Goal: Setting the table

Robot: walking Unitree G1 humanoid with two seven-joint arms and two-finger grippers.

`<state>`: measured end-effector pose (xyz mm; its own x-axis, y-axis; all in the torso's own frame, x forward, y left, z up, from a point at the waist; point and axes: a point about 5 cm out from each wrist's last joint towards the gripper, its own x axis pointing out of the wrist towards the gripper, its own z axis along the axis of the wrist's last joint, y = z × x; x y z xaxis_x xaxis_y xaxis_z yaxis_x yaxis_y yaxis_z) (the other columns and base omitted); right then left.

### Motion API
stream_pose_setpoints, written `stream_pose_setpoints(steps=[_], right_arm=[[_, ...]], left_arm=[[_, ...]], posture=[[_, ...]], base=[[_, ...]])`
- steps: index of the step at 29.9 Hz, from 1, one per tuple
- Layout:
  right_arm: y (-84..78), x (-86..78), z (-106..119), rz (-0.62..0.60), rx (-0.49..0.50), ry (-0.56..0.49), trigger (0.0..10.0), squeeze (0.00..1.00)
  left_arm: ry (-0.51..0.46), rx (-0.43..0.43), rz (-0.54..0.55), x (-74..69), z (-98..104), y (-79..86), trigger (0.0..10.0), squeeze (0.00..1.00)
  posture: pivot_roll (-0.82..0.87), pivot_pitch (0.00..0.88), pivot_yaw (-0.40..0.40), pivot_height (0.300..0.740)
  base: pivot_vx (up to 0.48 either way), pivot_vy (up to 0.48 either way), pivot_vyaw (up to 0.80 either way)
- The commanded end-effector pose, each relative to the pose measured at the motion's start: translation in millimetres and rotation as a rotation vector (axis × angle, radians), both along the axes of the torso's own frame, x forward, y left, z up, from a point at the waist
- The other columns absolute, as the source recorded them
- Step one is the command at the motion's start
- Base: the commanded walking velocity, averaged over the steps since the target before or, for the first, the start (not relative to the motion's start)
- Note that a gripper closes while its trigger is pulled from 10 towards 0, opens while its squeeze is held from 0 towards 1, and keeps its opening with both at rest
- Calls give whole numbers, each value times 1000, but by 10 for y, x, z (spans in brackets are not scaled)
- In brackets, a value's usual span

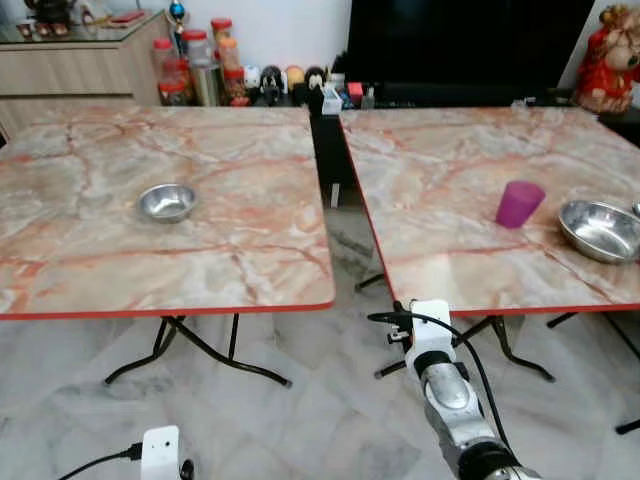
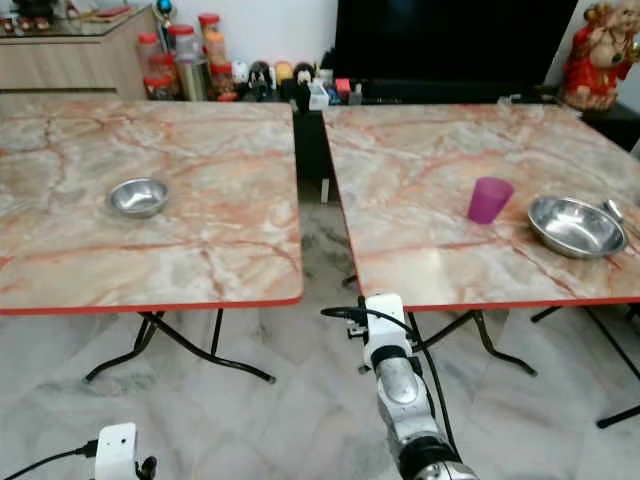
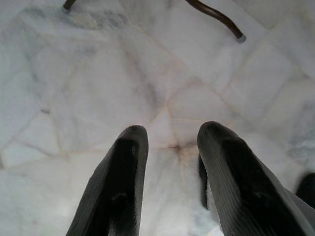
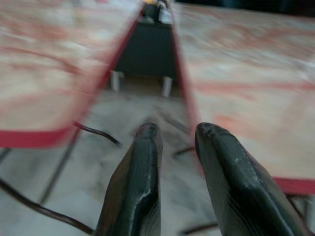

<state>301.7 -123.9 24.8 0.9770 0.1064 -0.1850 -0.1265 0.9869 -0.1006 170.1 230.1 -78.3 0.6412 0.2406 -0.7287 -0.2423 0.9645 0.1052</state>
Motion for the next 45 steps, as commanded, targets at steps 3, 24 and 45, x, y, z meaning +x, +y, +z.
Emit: stream_pose_setpoints(steps=[3,24,45], right_arm=[[-129,-36,-60,-19,-23,25,10000,0],[-699,-1046,-989,-186,-109,650,10000,0],[-664,-1156,-1058,-187,-93,708,10000,0]], left_arm=[[-7,-7,-6,15,-2,-43,10000,0],[-3,-3,-8,28,4,-34,10000,0],[62,25,-57,0,-30,-58,10000,0]], posture=[[25,0,-41,740],[30,0,-33,740],[25,0,-22,740]], base=[[0,380,0],[0,379,0],[0,173,268]])
